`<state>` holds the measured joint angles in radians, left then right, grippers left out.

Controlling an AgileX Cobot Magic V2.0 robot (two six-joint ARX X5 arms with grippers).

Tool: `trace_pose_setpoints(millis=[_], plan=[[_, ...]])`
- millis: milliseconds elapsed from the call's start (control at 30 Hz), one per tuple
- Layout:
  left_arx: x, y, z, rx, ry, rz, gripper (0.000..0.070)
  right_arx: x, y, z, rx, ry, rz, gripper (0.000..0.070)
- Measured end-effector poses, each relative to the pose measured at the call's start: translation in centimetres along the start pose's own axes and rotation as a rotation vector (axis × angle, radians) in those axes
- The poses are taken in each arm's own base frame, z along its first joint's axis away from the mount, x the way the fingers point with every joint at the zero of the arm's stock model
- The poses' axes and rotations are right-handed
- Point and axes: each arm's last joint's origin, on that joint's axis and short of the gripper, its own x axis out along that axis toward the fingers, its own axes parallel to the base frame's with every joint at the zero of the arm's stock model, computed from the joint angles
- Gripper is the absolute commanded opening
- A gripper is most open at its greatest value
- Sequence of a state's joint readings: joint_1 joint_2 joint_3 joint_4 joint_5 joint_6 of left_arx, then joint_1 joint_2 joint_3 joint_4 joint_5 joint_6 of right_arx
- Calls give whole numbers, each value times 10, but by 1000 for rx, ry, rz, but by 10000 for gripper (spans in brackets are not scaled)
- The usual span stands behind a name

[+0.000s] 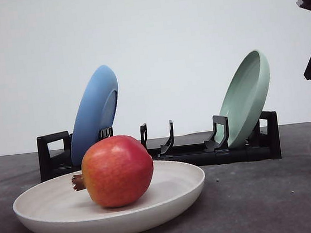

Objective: Place pomegranate in white plate

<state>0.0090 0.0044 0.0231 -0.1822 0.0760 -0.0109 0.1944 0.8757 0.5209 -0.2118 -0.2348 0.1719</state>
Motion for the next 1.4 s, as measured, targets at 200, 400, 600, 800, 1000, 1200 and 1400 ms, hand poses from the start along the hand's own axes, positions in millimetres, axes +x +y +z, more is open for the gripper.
trace_pose_setpoints(millis=[200,400,600,800,1000,1200,1400], plan=[[0,0,0,0,0,0,6,0,0,0,0,0,0,17],[0,0,0,0,0,0,6,-9,1,1,-67,-38,-54,17],[0,0,0,0,0,0,6,-31,-2,-10,-138,-157,-203,17],[0,0,0,0,0,0,6,-42,-13,-46,-134,-233,-270,17],[0,0,0,0,0,0,7,-45,-23,-77,-119,-322,-332,17],[0,0,0,0,0,0,6,-41,-31,-97,-114,-402,-378,17],[0,0,0,0,0,0,6,-42,-31,-101,-120,-453,-379,17]])
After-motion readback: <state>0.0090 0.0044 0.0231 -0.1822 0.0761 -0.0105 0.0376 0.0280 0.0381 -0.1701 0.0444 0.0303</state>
